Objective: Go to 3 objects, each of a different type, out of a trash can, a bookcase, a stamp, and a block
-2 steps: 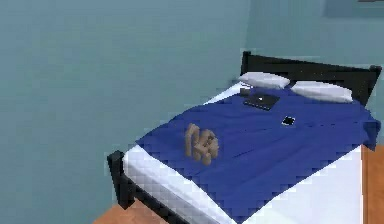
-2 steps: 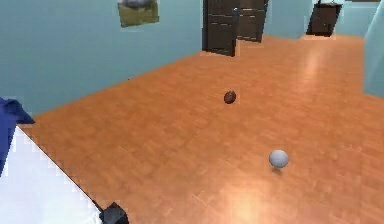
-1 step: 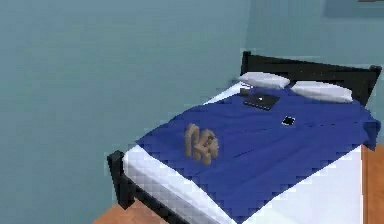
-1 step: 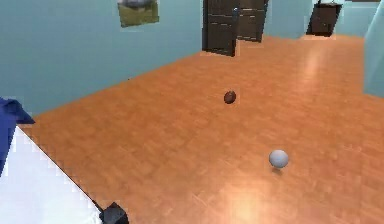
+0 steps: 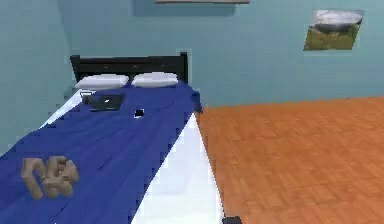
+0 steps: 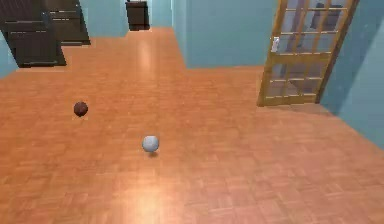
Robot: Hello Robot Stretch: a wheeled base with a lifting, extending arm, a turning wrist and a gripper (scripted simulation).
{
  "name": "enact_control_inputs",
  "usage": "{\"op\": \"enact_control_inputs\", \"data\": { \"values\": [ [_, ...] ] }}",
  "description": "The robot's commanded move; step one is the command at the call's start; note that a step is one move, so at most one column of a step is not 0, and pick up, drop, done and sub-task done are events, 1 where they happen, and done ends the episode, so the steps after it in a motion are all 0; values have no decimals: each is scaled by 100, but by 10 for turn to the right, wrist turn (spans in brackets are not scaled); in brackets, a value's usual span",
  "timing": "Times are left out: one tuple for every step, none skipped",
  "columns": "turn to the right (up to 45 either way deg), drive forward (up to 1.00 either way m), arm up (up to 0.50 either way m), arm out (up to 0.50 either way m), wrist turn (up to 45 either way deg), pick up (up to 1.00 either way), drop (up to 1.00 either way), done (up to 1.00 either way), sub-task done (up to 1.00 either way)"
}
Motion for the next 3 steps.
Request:
{"op": "enact_control_inputs", "data": {
  "values": [
    [450, 0, 0, 0, 0, 0, 0, 0, 0],
    [450, 0, 0, 0, 0, 0, 0, 0, 0],
    [120, 0, 0, 0, 0, 0, 0, 0, 0]
  ]
}}
